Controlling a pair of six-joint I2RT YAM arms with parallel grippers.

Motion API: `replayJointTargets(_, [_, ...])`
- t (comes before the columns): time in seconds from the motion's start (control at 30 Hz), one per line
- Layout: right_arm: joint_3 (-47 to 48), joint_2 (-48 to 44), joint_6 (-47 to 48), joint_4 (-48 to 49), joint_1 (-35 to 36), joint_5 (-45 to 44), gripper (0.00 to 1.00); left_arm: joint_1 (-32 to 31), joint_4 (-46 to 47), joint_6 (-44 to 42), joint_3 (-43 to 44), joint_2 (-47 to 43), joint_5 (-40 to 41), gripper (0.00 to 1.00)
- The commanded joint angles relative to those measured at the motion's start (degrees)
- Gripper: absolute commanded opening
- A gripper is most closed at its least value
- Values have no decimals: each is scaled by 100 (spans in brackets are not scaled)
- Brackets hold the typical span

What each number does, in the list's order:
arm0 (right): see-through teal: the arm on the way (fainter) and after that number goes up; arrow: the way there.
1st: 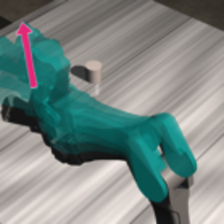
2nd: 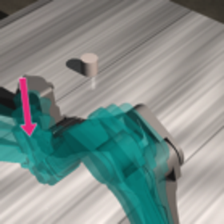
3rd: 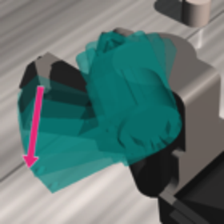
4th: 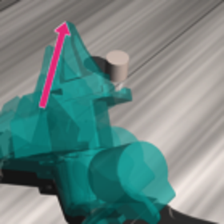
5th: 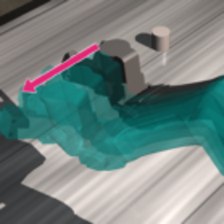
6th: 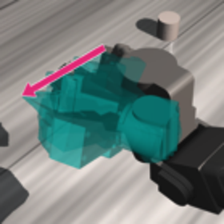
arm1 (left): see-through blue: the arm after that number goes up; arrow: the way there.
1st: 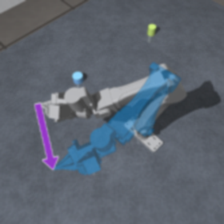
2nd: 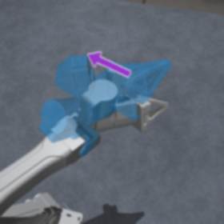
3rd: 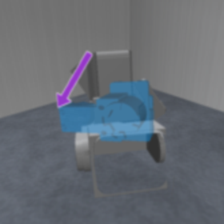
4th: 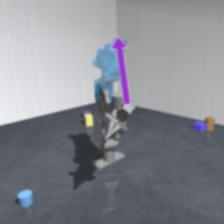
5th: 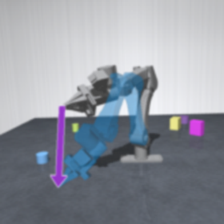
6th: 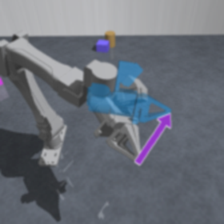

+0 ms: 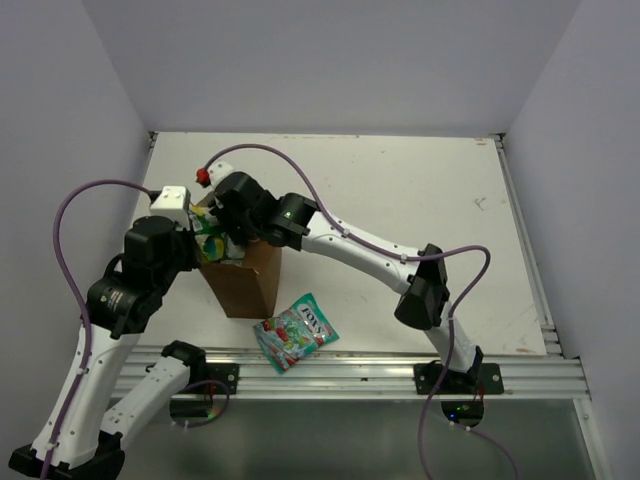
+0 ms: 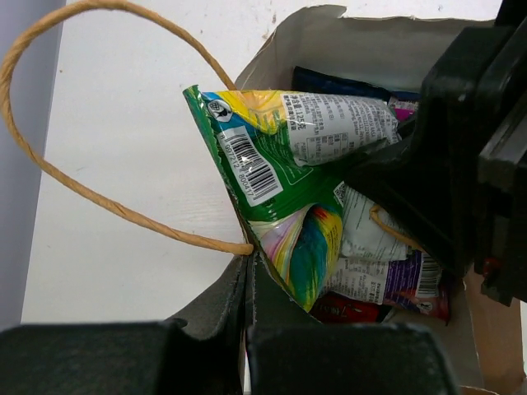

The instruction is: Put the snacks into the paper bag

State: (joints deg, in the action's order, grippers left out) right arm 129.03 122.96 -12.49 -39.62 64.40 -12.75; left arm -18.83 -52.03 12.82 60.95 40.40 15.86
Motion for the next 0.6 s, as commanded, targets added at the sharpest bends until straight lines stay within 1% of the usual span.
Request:
replayJointTargets(0.0, [103,-211,18,-291,20,124,26,-15,501,-78,66,-112,-21,0])
replayJointTargets(0.03, [296,-211,88,-397,20,80,42,-15,501,-87,66,-103,-30,0])
replayJointTargets(0.07, [785,-202,132,-641,29,10,58,-15,501,-87,66,-85,-47,0])
replayJointTargets(0.1, [1077,-211,194,-748,29,-173,74,-15,510,-95,58,-68,-56,0])
replayJointTargets(0.17, [1770,-403,343,-924,20,-376,94,-15,527,-104,49,-68,-83,0])
replayJointTargets(0.2, [1870,-561,396,-916,20,-612,99,-24,536,-104,49,-59,-100,0])
replayJointTargets(0.23, [1889,-745,414,-873,29,-719,99,-16,545,-95,40,-59,-109,0])
replayJointTargets(0.27, [1636,-956,405,-803,29,-833,99,-15,545,-87,40,-50,-118,0])
replayJointTargets(0.3, [1390,-1506,405,-593,20,-973,99,-15,545,-95,40,-50,-118,0])
replayJointTargets(0.33, [1083,-1772,371,-487,20,-1210,99,-15,545,-95,40,-50,-127,0])
replayJointTargets(0.37, [428,-2071,353,-399,20,-1369,99,-15,545,-95,40,-41,-135,0])
replayJointTargets(0.4, [38,-2552,318,-389,20,-1483,99,-15,545,-87,31,-50,-127,0])
replayJointTargets(0.43, [-375,-2810,283,-389,29,-1589,99,-15,545,-78,31,-50,-135,0])
replayJointTargets(0.47, [-1310,-3004,265,-467,29,-1668,99,-15,554,-87,31,-41,-144,0])
replayJointTargets(0.5, [-1798,-3328,160,-520,29,-1634,99,-15,554,-87,22,-41,-153,0])
replayJointTargets(0.53, [-2272,-3461,72,-556,20,-1582,99,-15,562,-87,22,-33,-179,0])
replayJointTargets(0.57, [-3243,-3567,-24,-539,20,-1372,99,-15,571,-78,22,-24,-223,0])
